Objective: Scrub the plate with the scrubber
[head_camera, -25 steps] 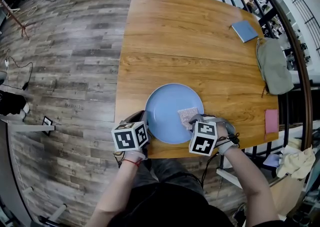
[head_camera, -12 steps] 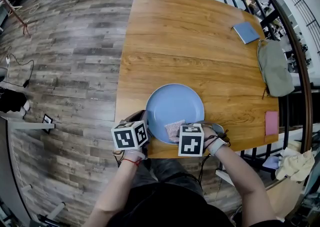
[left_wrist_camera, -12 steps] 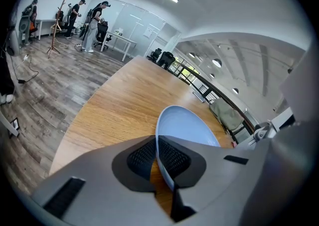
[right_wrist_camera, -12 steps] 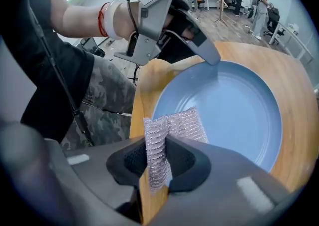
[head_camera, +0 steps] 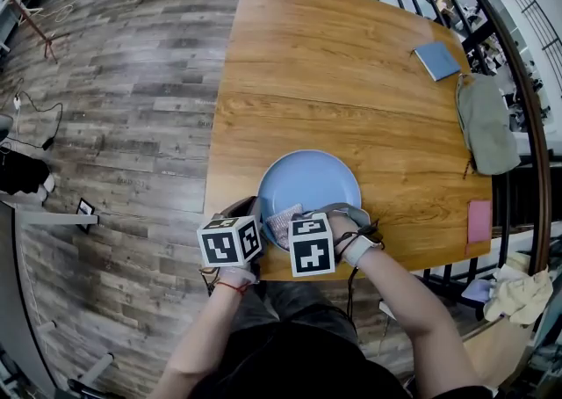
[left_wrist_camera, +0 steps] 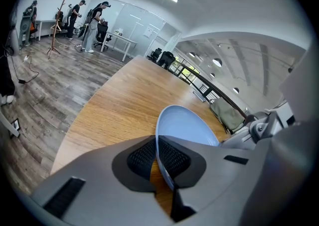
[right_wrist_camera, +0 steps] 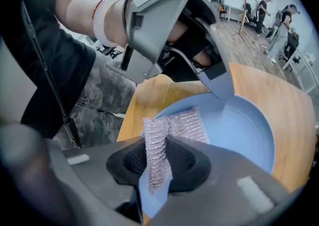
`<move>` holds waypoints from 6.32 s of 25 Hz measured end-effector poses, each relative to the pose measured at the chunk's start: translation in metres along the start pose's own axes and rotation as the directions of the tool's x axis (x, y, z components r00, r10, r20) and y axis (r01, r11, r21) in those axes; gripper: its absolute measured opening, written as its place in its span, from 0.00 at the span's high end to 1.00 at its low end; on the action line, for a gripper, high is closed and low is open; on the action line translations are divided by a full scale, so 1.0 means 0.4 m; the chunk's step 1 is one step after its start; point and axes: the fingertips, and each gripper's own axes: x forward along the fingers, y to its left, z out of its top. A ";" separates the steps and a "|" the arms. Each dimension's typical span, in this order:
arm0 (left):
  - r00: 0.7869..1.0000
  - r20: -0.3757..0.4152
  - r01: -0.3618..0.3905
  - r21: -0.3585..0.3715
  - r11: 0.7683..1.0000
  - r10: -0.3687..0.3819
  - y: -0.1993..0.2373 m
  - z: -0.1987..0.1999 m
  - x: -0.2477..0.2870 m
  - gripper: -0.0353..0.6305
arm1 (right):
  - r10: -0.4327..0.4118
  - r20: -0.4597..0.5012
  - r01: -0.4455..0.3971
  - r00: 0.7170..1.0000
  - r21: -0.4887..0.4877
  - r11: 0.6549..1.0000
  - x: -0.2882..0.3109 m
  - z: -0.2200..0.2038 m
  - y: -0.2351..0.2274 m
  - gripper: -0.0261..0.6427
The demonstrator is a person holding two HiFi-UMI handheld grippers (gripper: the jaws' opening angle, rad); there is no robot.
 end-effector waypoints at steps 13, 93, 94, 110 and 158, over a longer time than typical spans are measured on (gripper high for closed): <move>1.000 -0.025 0.011 0.068 0.998 -0.010 -0.003 -0.001 0.003 0.92 | -0.245 0.026 0.243 0.969 0.041 0.969 -0.031 0.000 -0.207 0.82; 0.964 -0.198 0.206 0.134 0.969 -0.178 -0.051 -0.137 -0.075 0.86 | -0.234 0.007 0.228 0.972 0.198 0.953 -0.036 -0.023 -0.211 0.82; 0.964 -0.197 0.206 0.136 0.969 -0.177 -0.052 -0.137 -0.075 0.86 | -0.250 0.007 0.243 0.968 0.216 0.946 -0.041 -0.033 -0.222 0.82; 0.972 -0.179 0.176 0.140 0.974 -0.150 -0.054 -0.129 -0.065 0.86 | -0.301 -0.107 0.319 0.948 0.370 0.873 -0.067 -0.225 -0.179 0.82; 0.981 -0.162 0.132 0.146 0.980 -0.108 -0.056 -0.125 -0.064 0.87 | -0.359 -0.077 0.358 0.930 0.402 0.843 -0.078 -0.251 -0.189 0.82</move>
